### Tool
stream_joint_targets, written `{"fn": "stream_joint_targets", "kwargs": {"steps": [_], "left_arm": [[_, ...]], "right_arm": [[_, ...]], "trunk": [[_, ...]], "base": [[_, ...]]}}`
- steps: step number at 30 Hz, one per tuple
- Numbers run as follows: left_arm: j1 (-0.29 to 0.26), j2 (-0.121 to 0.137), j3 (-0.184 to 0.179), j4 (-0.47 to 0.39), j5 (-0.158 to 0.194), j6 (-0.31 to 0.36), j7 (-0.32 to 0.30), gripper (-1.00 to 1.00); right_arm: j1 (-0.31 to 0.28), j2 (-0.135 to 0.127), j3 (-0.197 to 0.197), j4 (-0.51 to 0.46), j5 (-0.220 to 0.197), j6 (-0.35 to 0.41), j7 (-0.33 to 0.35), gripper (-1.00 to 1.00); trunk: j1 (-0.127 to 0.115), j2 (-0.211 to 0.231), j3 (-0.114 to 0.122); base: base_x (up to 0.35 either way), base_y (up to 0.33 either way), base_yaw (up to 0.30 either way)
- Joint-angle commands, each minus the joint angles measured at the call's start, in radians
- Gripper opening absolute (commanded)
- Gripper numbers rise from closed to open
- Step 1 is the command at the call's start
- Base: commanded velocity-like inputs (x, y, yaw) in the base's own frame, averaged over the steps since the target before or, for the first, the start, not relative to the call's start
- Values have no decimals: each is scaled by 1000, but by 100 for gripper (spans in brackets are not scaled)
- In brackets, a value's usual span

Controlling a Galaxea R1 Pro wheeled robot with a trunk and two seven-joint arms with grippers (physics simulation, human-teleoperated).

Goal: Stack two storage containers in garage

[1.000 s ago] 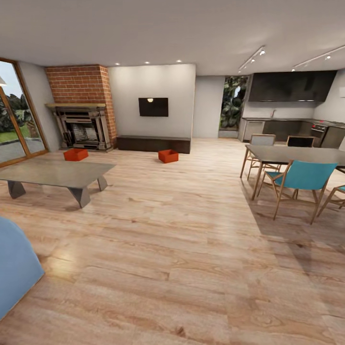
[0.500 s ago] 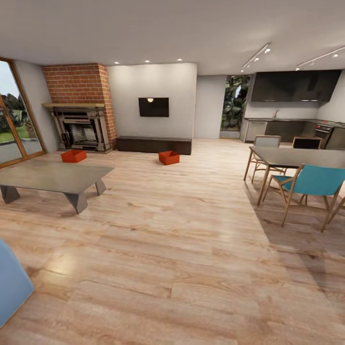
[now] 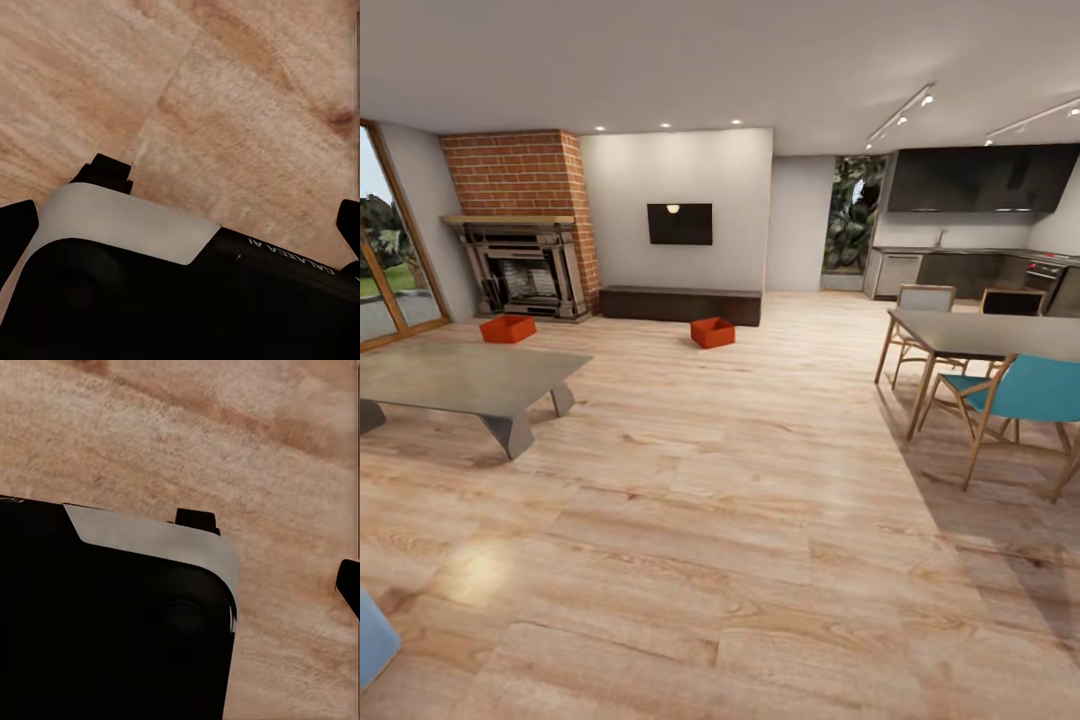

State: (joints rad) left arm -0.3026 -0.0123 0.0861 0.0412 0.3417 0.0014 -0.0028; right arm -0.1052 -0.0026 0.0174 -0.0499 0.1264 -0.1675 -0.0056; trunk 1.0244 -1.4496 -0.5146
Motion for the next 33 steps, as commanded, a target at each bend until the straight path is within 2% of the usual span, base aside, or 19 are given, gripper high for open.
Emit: {"fn": "stream_joint_targets", "kwargs": {"steps": [1, 33], "left_arm": [[-1, 0, 8, 2, 1, 0, 0, 100], [-1, 1, 8, 2, 1, 0, 0, 100]], "right_arm": [[-1, 0, 1, 1, 7, -2, -1, 100], [-1, 0, 1, 1, 7, -2, -1, 100]], "trunk": [[1, 0, -1], [1, 0, -1]], "base": [[342, 0, 0], [342, 0, 0]]}}
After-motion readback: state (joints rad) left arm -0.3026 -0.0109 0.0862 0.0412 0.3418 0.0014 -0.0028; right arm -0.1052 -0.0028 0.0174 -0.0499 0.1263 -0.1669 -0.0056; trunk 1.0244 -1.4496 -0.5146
